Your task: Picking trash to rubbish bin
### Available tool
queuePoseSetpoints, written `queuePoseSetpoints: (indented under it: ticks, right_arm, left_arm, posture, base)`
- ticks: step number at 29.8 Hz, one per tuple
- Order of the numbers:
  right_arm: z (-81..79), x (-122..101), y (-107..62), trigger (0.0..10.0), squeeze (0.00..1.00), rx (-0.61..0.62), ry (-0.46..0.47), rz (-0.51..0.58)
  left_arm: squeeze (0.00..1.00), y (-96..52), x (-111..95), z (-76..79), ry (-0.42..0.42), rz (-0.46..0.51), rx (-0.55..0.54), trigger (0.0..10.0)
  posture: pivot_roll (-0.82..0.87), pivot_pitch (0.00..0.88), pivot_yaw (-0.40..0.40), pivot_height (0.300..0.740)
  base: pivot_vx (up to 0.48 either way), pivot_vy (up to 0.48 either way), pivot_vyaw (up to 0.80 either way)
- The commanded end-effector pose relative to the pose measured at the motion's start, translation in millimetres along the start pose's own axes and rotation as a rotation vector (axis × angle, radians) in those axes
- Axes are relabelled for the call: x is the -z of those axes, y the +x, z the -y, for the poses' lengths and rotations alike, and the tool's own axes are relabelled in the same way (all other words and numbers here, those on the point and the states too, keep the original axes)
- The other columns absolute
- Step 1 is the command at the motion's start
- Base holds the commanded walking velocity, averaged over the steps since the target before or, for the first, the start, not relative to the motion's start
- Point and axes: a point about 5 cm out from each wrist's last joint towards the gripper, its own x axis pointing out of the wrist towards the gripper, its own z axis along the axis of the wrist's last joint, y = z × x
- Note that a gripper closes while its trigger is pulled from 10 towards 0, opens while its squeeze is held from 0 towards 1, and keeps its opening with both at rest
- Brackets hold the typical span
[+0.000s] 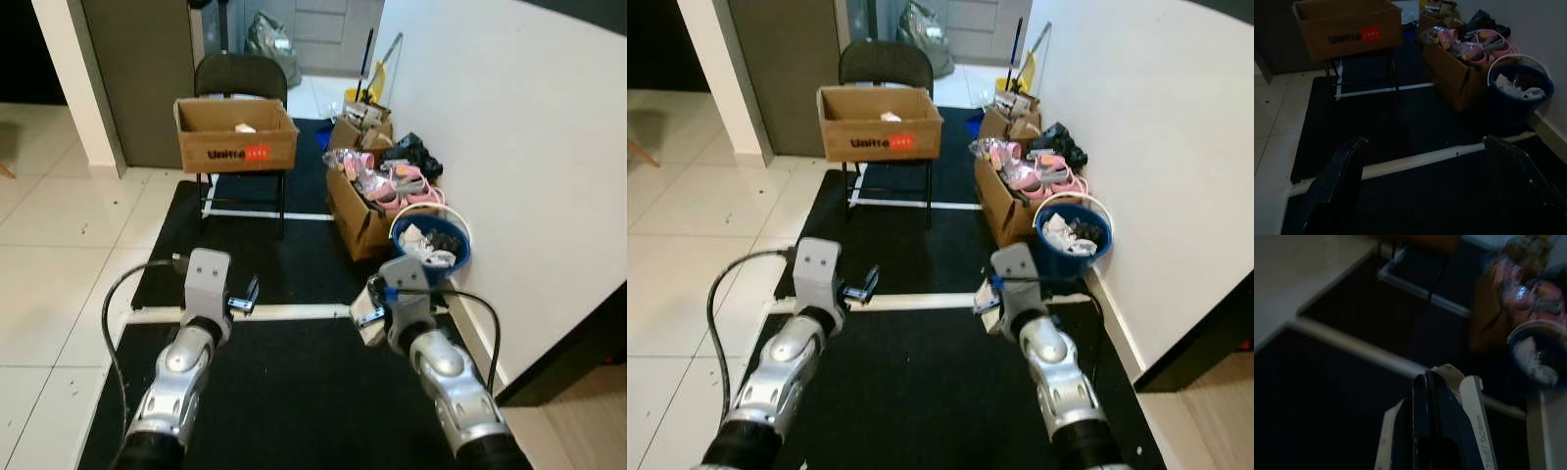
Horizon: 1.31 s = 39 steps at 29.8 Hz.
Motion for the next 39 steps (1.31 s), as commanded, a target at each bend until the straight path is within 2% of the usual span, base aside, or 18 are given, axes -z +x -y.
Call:
queuePoseSetpoints:
  ticks: [1,3,4,6,11,18,33,39]
  right_arm:
    - [-1.2,16,-4.0,10.0,0.00,-0.013,-0.015,-0.056]
    - [-3.2,24,-5.8,10.0,0.00,-0.018,0.008,-0.088]
    - [-7.0,36,-8.6,10.0,0.00,-0.032,0.030,-0.141]
    - [-9.8,48,-11.8,10.0,0.00,-0.040,0.018,-0.187]
    - [-9.9,61,-16.5,10.0,0.00,-0.038,0.025,-0.235]
    - [-5.5,67,-15.8,10.0,0.00,0.009,0.061,-0.239]
    - [-9.6,64,-8.9,10.0,0.00,-0.009,0.083,-0.213]
    - [-9.4,65,-8.1,10.0,0.00,-0.007,0.087,-0.219]
  left_arm:
    - [0.00,-3.7,9,-3.5,0.017,-0.030,0.000,10.0]
    - [0.00,-4.6,16,-5.1,0.024,-0.057,-0.004,10.0]
    - [0.00,-6.3,29,-7.3,0.034,-0.118,-0.008,10.0]
    - [0.00,-9.1,42,-10.4,0.035,-0.170,-0.019,10.0]
    - [0.00,-10.8,46,-11.8,0.027,-0.177,-0.020,10.0]
    - [0.00,-10.6,54,-15.3,-0.012,-0.199,-0.039,10.0]
    - [0.00,-7.8,53,-14.8,0.007,-0.176,-0.041,10.0]
    - [0.00,-8.2,53,-14.4,0.010,-0.177,-0.041,10.0]
  posture:
    - [-0.07,0.064,-0.043,0.740]
    - [-0.08,0.066,-0.040,0.740]
    - [-0.08,0.065,-0.037,0.740]
    - [-0.08,0.066,-0.030,0.740]
    - [-0.08,0.066,-0.025,0.740]
    - [-0.09,0.064,-0.018,0.740]
    - [-0.07,0.051,-0.033,0.740]
    - [-0.06,0.042,-0.035,0.740]
  base:
    - [0.334,0.000,0.00]
    - [0.364,0.000,0.00]
    - [0.379,0.000,0.00]
    - [0.392,0.000,0.00]
    - [0.398,0.000,0.00]
    - [0.417,0.000,0.00]
    - [0.418,0.000,0.00]
    - [0.417,0.000,-0.69]
